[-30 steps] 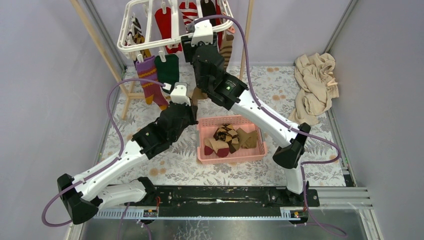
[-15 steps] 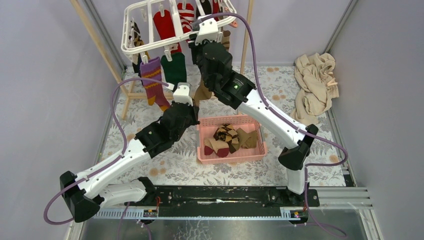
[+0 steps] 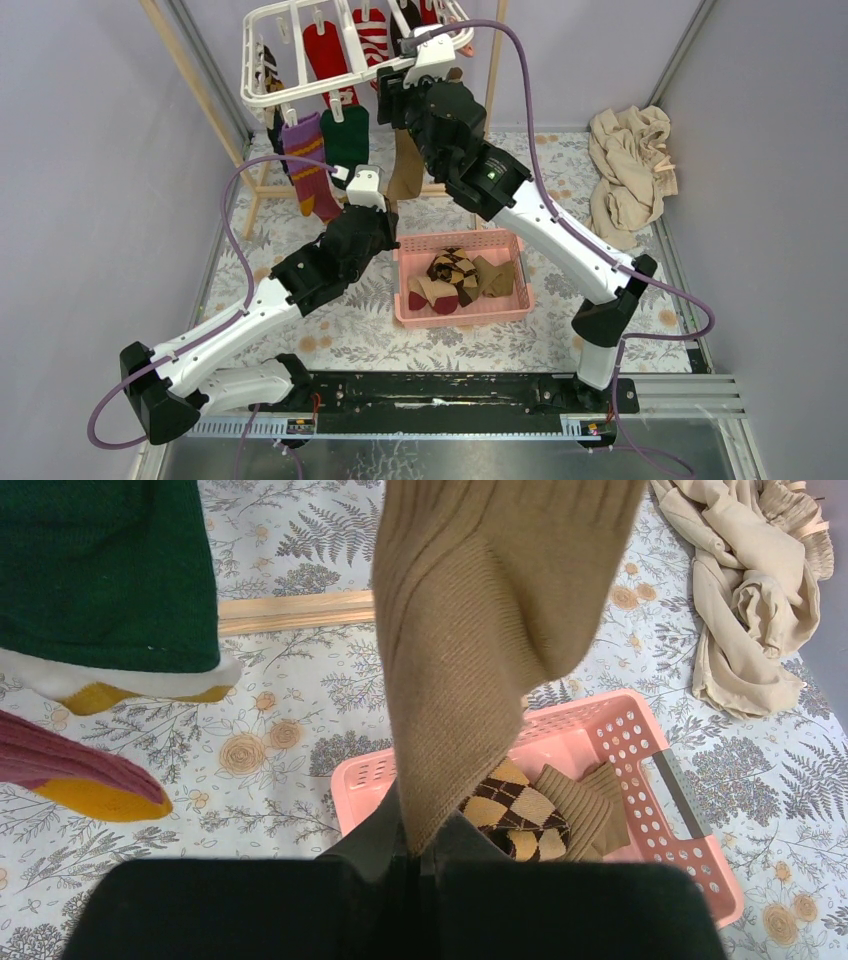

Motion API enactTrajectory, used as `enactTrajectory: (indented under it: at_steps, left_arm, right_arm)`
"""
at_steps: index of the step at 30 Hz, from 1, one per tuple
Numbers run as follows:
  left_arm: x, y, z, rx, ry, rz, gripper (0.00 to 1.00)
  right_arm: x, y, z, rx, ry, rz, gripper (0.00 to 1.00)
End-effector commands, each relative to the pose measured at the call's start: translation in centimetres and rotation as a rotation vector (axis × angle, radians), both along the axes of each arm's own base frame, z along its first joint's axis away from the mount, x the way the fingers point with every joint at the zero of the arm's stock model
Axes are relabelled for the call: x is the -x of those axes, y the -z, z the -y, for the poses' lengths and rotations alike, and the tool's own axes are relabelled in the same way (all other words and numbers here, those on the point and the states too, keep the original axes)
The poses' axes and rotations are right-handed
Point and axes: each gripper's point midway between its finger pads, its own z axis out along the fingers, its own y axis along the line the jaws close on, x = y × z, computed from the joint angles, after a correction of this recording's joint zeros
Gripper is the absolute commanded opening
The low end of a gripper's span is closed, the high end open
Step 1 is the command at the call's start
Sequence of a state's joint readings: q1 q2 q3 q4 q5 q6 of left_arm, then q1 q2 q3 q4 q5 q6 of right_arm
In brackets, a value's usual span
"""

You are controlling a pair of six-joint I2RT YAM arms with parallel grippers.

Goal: Remove the socks clipped to the hanger
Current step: Remove the sock from the hanger.

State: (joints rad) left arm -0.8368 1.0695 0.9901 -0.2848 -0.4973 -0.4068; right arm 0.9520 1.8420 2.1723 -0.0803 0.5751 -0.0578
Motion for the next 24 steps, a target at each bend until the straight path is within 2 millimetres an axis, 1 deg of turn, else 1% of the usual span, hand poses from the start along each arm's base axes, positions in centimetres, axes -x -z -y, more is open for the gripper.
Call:
enactTrajectory:
  at_steps: [1,4,8,16,24]
  left_arm:
    - [-0.4,-1.1,0.0,0.032,-0.007,0.045,0.0]
    - [-0.3,-1.3,0.0,0.036,-0.006,0.048,0.0]
    - [-0.2,-1.5,-0.1,0.04,-0.007,0.052,0.0]
    - [-0.2,-1.8,-0.1,0.047,-0.005,0.057,0.0]
    - [-0.3,-1.7,0.0,0.047,-0.002,0.057,0.0]
  right_arm:
    - [0.9,-3.9,2.3,-0.117,-0.02,0.04,0.64]
    - [0.8,-4.1,2.6,-0.178,-0.052,0.014,0.64]
    - [0.3,-4.1,3.0,-0.203,-0.07,-0.009,0.64]
    - [-0.2,-3.3,2.0,-0.19,-0.093,-0.033,0.6]
    - [-0.3,-2.6,1.6,-0.167,-0.083,-0.045,0.59]
